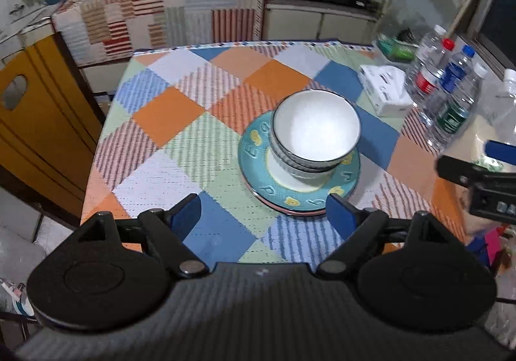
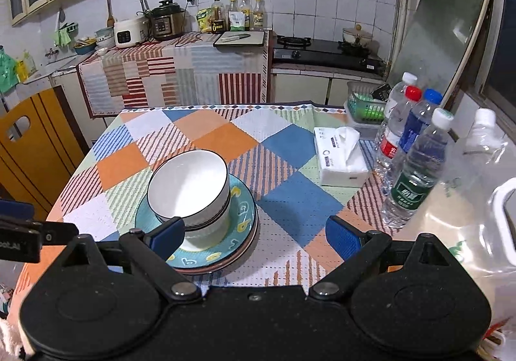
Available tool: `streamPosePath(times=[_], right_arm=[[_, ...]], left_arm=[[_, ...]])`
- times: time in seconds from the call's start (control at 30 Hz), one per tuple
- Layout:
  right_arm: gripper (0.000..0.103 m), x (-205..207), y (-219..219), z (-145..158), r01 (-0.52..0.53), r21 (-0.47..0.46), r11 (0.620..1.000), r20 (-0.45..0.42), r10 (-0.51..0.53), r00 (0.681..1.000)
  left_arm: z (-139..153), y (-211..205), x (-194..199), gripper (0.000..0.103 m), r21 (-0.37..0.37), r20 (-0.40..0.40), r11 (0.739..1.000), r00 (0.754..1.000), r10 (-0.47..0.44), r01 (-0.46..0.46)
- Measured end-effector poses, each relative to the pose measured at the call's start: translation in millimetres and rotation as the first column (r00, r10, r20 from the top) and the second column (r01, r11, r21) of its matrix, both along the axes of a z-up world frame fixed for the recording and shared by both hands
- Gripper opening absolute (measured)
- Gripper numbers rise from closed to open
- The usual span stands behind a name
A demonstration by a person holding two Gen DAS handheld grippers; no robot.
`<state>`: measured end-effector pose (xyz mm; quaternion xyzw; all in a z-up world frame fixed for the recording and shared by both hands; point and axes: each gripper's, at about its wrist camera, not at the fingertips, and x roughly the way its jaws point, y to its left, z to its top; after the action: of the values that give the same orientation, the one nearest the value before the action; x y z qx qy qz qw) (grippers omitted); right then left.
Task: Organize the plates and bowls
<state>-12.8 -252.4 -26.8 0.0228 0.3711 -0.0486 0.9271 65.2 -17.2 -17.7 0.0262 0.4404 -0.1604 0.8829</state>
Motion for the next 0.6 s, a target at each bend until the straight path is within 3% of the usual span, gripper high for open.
streamPosePath(times=[0.23,0.37,0.6], right_arm=[[0.096,-17.7,13.3,5.9,-0.024,-0.081,0.996,-0.009,0.023,1.000],[0.096,-24.1,14.9,3.6,-0.024,-0.043,0.999,-0.011,0.023,1.000],[0.096,-32.5,21.1,-2.1,-0.039,-0.025,0.999,0.005,0.039,0.999]], left_arm=[[-4.2,12.2,-11.2,0.086,-0.023,0.044,0.998,0.997,0.061,-0.060],[-8.6,17.0,-15.3,0.087,-0.049,0.040,0.995,0.995,0.093,-0.091],[-12.7,13.6,-27.9,0.087,-0.024,0.080,0.995,0.991,0.103,-0.102]])
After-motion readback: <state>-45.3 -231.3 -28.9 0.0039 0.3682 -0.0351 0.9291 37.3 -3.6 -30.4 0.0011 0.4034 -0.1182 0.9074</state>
